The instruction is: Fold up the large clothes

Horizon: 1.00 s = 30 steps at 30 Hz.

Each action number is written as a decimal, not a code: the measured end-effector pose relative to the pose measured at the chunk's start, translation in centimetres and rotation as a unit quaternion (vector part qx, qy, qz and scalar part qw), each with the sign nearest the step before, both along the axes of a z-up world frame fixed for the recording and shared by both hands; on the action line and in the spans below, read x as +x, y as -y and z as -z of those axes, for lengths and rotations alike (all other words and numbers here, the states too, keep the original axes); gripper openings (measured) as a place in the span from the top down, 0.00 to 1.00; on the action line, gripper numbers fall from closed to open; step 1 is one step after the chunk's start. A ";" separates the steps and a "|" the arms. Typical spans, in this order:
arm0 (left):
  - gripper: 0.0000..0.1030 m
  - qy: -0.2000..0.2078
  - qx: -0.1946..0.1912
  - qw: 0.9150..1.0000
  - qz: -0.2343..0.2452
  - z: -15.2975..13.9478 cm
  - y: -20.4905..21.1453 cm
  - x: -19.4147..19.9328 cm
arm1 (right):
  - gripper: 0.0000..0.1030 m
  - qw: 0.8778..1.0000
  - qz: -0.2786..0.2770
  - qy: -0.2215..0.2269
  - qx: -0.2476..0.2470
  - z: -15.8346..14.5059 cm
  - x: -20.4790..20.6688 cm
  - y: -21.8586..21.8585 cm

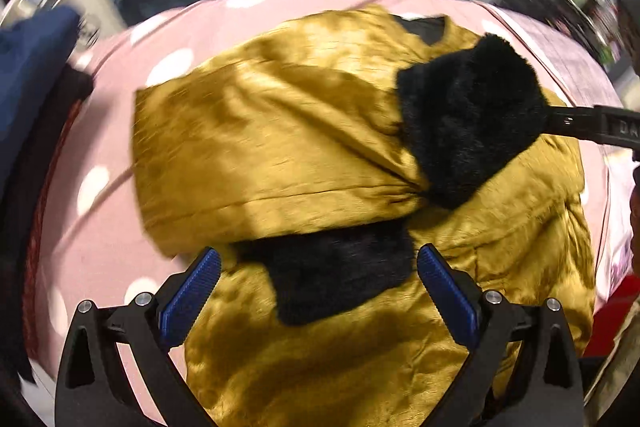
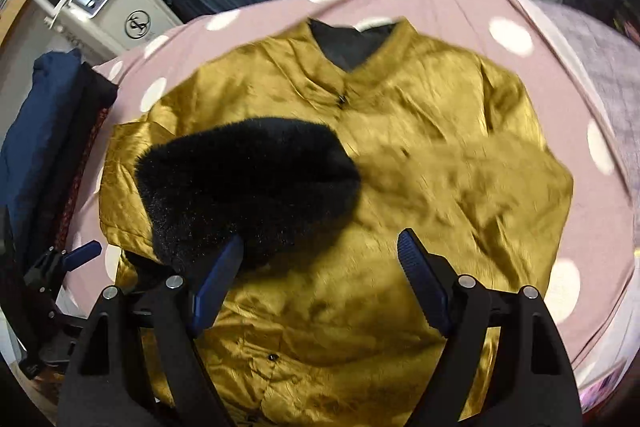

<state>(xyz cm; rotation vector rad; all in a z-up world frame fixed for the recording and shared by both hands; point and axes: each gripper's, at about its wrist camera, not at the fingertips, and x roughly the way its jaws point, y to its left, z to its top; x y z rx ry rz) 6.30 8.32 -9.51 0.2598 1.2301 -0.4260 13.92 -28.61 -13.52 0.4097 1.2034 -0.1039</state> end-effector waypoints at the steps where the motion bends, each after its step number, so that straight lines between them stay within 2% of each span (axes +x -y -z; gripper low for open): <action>1: 0.06 -0.002 -0.001 1.000 -0.013 0.0 -0.6 0.3 | 0.23 1.000 -0.003 0.002 -0.010 -0.4 0.4 -0.3; 7: 0.06 0.006 0.007 0.999 -0.042 -0.3 -2.2 0.3 | 0.23 0.995 0.021 0.066 -0.071 -4.5 0.2 -0.3; 10: 0.06 0.003 0.007 0.999 -0.046 -0.3 -2.5 0.3 | 0.23 0.995 0.009 0.082 -0.062 -5.5 0.4 -0.4; 11: 0.06 0.003 0.008 0.999 -0.046 -0.2 -2.4 0.3 | 0.23 0.996 -0.004 0.071 -0.044 -5.0 0.8 -0.6; 13: 0.06 0.005 0.009 0.999 -0.041 -0.3 -2.0 0.4 | 0.23 1.000 -0.027 0.012 0.005 -2.5 1.7 -0.9; 15: 0.06 0.009 0.010 0.999 -0.035 -0.4 -1.5 0.6 | 0.25 0.999 -0.015 -0.035 0.017 0.0 1.7 -1.0; 16: 0.06 0.011 0.010 0.999 -0.032 -0.5 -1.4 0.6 | 0.30 0.998 -0.013 -0.044 0.035 1.1 1.6 -1.0; 17: 0.06 0.013 0.012 0.999 -0.031 -0.6 -1.3 0.5 | 0.48 0.997 -0.015 -0.056 0.052 2.0 1.6 -1.0; 18: 0.06 0.014 0.013 0.999 -0.030 -0.6 -1.3 0.5 | 0.71 0.995 -0.016 -0.069 0.071 2.7 1.7 -0.9; 19: 0.06 0.013 0.013 0.999 -0.031 -0.6 -1.3 0.5 | 0.74 0.994 -0.013 -0.073 0.084 2.9 1.6 -0.7; 20: 0.06 0.012 0.013 0.999 -0.032 -0.6 -1.4 0.5 | 0.82 0.994 -0.011 -0.064 0.090 2.6 1.5 -0.5; 22: 0.06 0.012 0.014 0.999 -0.037 -0.5 -1.6 0.5 | 0.85 0.997 -0.012 -0.020 0.075 0.6 1.4 0.0; 24: 0.06 0.013 0.013 0.999 -0.047 -0.6 -2.1 0.7 | 0.87 0.999 -0.005 0.034 0.041 -2.4 1.3 1.1; 26: 0.06 0.015 0.009 0.998 -0.055 -0.9 -2.4 0.8 | 0.88 0.998 0.008 0.068 0.001 -4.8 0.8 2.3; 30: 0.06 0.028 0.001 0.997 -0.067 -1.8 -2.9 1.3 | 0.88 0.996 0.018 0.073 -0.057 -6.6 -0.3 4.2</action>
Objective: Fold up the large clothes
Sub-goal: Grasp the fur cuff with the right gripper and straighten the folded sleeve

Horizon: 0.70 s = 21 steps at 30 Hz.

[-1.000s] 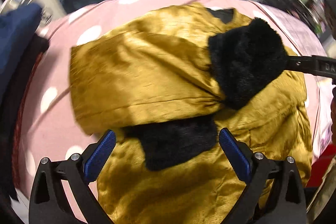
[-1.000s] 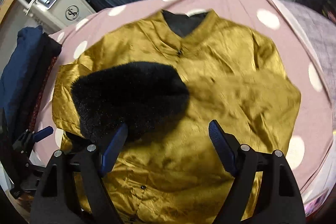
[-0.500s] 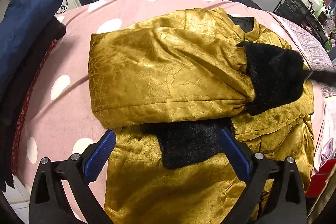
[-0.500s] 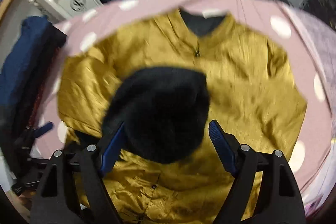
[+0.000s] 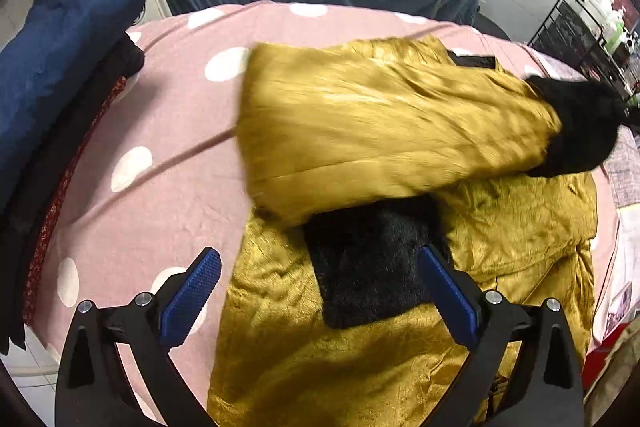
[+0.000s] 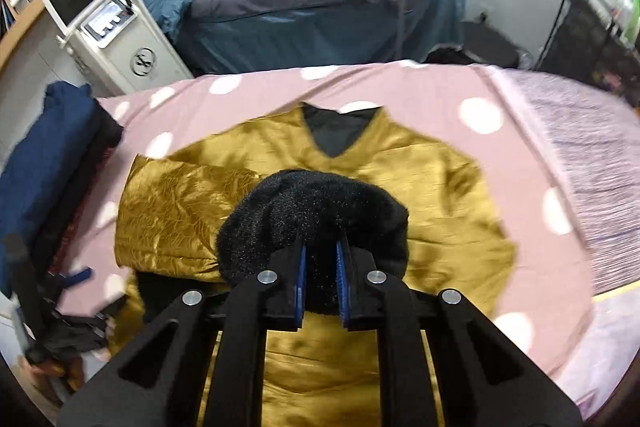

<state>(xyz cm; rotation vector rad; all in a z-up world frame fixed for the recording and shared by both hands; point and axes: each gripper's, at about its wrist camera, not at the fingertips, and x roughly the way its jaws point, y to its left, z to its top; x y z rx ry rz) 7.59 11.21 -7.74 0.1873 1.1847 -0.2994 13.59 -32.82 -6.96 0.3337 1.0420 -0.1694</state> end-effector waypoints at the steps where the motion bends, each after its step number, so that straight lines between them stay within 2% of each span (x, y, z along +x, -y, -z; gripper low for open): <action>1: 0.06 0.003 -0.001 1.000 -0.003 -0.2 -0.1 0.2 | 0.88 1.000 0.003 -0.008 -0.014 0.2 -0.6 0.6; 3: 0.06 0.006 -0.002 1.000 -0.008 -0.4 -0.4 0.5 | 0.88 0.999 0.003 -0.040 -0.018 1.8 -1.4 1.1; 6: 0.06 0.004 -0.001 1.000 -0.015 -0.2 -0.6 1.2 | 0.87 0.996 0.009 -0.088 0.015 5.1 -2.8 1.9; 9: 0.06 0.000 0.006 1.000 -0.012 0.1 -0.4 1.8 | 0.86 0.989 0.008 -0.146 -0.004 9.0 -3.5 1.4; 10: 0.06 -0.003 0.008 1.000 -0.009 0.3 -0.2 2.0 | 0.86 0.988 0.017 -0.156 0.007 9.7 -3.7 1.4; 11: 0.06 -0.004 0.011 1.000 -0.007 0.4 0.0 2.1 | 0.81 0.986 0.029 -0.161 0.026 10.1 -4.2 1.6; 12: 0.06 -0.005 0.014 1.000 -0.003 0.5 0.2 2.2 | 0.70 0.984 0.043 -0.164 0.044 10.3 -4.4 2.0; 13: 0.06 -0.004 0.016 1.000 0.002 0.6 0.5 2.2 | 0.63 0.984 0.053 -0.167 0.042 10.1 -4.4 2.1; 14: 0.06 -0.002 0.019 1.000 0.006 0.5 0.7 2.2 | 0.52 0.984 0.063 -0.164 0.030 9.6 -4.6 2.4; 15: 0.06 0.003 0.021 1.000 0.012 0.3 1.1 2.1 | 0.46 0.985 0.073 -0.156 0.017 8.9 -4.7 2.6; 19: 0.06 0.030 0.033 0.998 0.040 -0.7 2.7 2.2 | 0.46 0.989 0.096 -0.109 -0.019 5.3 -5.0 3.5; 20: 0.06 0.036 0.035 0.998 0.050 -0.9 3.4 2.3 | 0.44 0.990 0.091 -0.101 -0.029 4.7 -4.7 3.4; 21: 0.06 0.038 0.035 0.997 0.056 -1.0 4.0 2.4 | 0.35 0.992 0.079 -0.093 -0.039 4.1 -4.3 3.0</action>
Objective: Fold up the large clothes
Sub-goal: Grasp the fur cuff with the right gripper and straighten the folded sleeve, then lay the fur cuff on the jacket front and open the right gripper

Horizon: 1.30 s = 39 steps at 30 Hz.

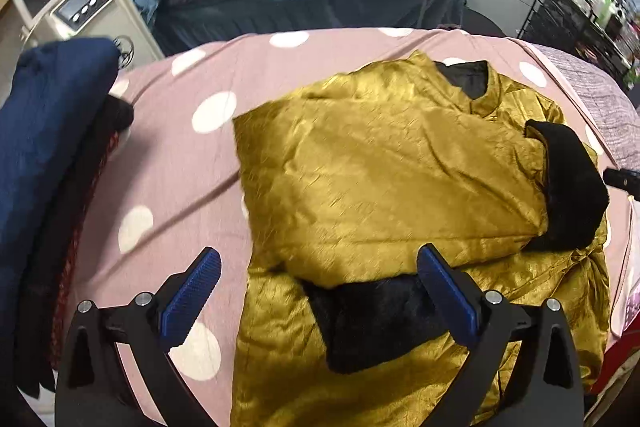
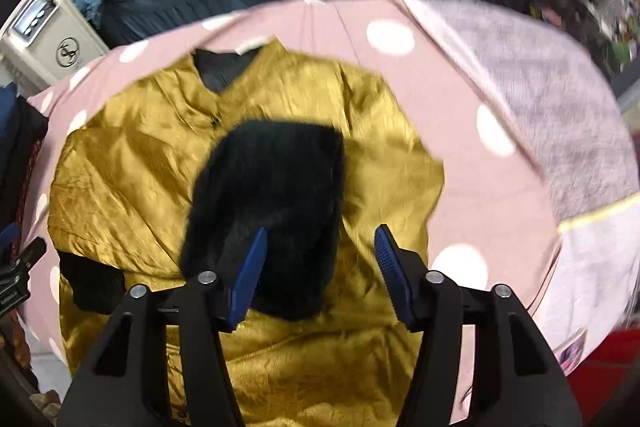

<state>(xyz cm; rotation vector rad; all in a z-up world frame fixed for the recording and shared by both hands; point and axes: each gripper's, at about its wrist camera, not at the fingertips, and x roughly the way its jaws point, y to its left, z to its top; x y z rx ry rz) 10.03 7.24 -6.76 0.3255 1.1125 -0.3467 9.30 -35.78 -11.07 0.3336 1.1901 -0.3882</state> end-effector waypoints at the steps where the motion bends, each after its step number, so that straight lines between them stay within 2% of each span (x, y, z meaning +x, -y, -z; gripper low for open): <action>1: 0.06 0.000 0.001 1.000 0.007 0.0 0.6 0.2 | 0.34 1.000 -0.014 0.004 -0.003 -0.3 0.4 -0.4; 5: 0.06 0.006 0.016 0.999 0.046 0.4 3.7 0.7 | 0.34 0.997 -0.074 -0.006 -0.011 0.3 2.3 -2.6; 8: 0.06 0.001 0.036 0.996 0.079 1.8 6.0 1.1 | 0.34 0.994 -0.103 -0.047 -0.008 2.9 3.7 -4.1; 12: 0.06 -0.036 0.061 0.993 0.092 4.9 7.2 1.9 | 0.34 0.991 -0.100 -0.093 -0.002 5.9 3.7 -4.2; 16: 0.06 -0.080 0.085 0.989 0.092 8.5 7.5 2.8 | 0.33 0.988 -0.101 -0.114 0.010 8.2 3.7 -4.0; 18: 0.05 -0.090 0.085 0.989 0.086 9.4 7.3 3.2 | 0.26 0.988 -0.100 -0.120 0.013 8.9 3.8 -4.0; 23: 0.05 -0.116 0.075 0.988 0.066 11.2 7.3 4.6 | 0.21 0.986 -0.089 -0.133 0.034 11.2 4.1 -3.4; 25: 0.05 -0.118 0.081 0.988 0.066 11.6 7.5 4.9 | 0.10 0.986 -0.071 -0.142 0.046 11.9 4.2 -2.6; 26: 0.05 -0.117 0.085 0.987 0.067 11.7 7.6 5.0 | 0.06 0.985 -0.059 -0.146 0.063 12.4 4.1 -2.1; 28: 0.05 -0.116 0.088 0.987 0.072 12.0 7.8 5.1 | 0.05 0.983 -0.039 -0.144 0.106 13.3 3.9 -1.0; 34: 0.05 -0.104 0.084 0.988 0.077 11.9 8.0 4.9 | 0.05 0.983 -0.039 -0.144 0.102 12.3 3.9 -1.2; 37: 0.05 -0.091 0.076 0.990 0.070 10.6 7.7 4.4 | 0.05 0.990 -0.025 -0.107 0.093 10.1 3.3 -1.4; 39: 0.06 -0.070 0.055 0.994 0.059 8.9 7.1 3.8 | 0.05 0.993 -0.024 -0.078 0.081 8.5 2.6 -1.7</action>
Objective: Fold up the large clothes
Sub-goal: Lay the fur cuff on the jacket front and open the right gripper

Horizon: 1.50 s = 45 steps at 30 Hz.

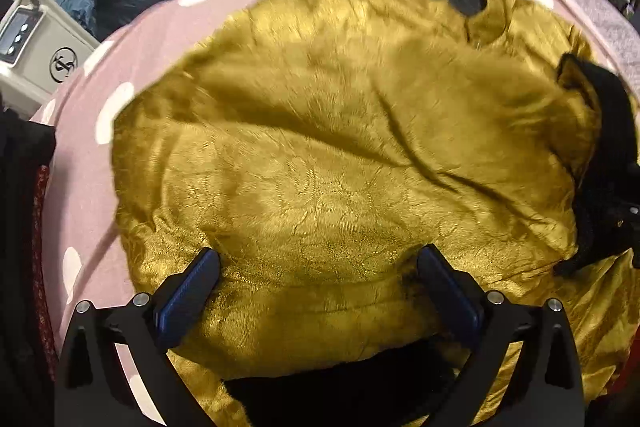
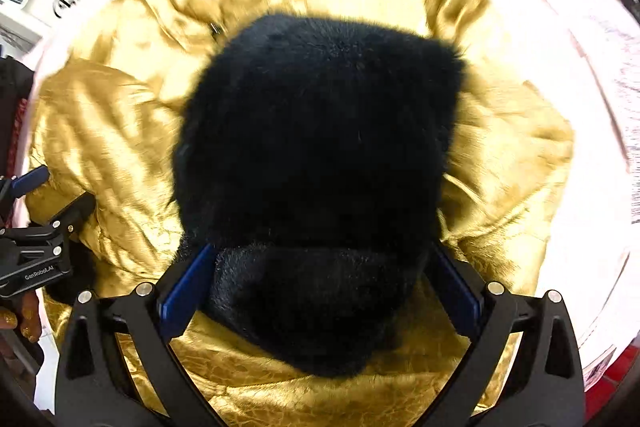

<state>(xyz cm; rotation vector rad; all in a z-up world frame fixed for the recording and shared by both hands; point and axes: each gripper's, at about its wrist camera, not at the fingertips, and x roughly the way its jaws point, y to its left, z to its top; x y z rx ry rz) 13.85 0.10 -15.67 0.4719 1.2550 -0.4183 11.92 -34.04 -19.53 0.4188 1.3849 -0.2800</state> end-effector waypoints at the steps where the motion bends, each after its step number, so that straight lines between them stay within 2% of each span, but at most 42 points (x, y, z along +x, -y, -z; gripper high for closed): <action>1: 0.06 0.008 -0.008 1.000 -0.004 -0.7 -0.2 -0.3 | 0.06 1.000 -0.001 0.016 -0.007 -1.0 -0.5 -0.2; 4: 0.06 0.028 -0.031 0.999 -0.009 -3.0 -1.4 -1.5 | 0.06 0.998 -0.011 0.050 -0.024 -3.3 -2.0 -0.9; 8: 0.06 0.037 -0.046 0.998 -0.026 -4.8 -3.5 -3.3 | 0.06 0.998 -0.014 0.061 -0.028 -5.0 -4.2 -1.2; 14: 0.06 0.030 -0.060 0.996 -0.066 -5.8 -7.6 -5.8 | 0.05 0.998 -0.003 0.056 -0.014 -4.8 -8.7 0.4; 17: 0.06 -0.002 -0.061 0.994 -0.090 -5.0 -10.0 -6.2 | 0.05 0.999 0.009 0.045 0.007 -3.7 -10.0 1.0; 22: 0.06 -0.047 -0.066 0.985 -0.150 -3.4 -14.9 -7.9 | 0.06 0.998 0.023 0.036 0.035 -2.7 -12.8 1.6; 27: 0.06 -0.077 -0.090 0.978 -0.169 -2.1 -18.9 -9.7 | 0.07 0.997 0.025 0.033 0.060 -1.7 -16.1 2.3; 31: 0.06 -0.088 -0.086 0.975 -0.183 -1.4 -21.7 -10.9 | 0.14 0.997 0.034 0.022 0.072 -1.0 -18.4 3.3; 36: 0.06 -0.083 -0.091 0.972 -0.202 -1.5 -24.3 -11.3 | 0.30 0.996 0.044 0.012 0.080 -0.6 -20.5 4.8; 40: 0.06 -0.068 -0.075 0.976 -0.195 -1.1 -25.4 -10.9 | 0.32 0.994 0.057 0.010 0.088 -0.1 -21.4 6.1; 42: 0.07 -0.077 -0.083 0.973 -0.201 -0.4 -26.4 -10.6 | 0.36 0.994 0.064 0.003 0.094 0.5 -21.7 6.5; 45: 0.09 -0.105 -0.099 0.969 -0.202 0.8 -27.4 -10.5 | 0.37 0.990 0.076 -0.006 0.115 1.7 -22.7 7.3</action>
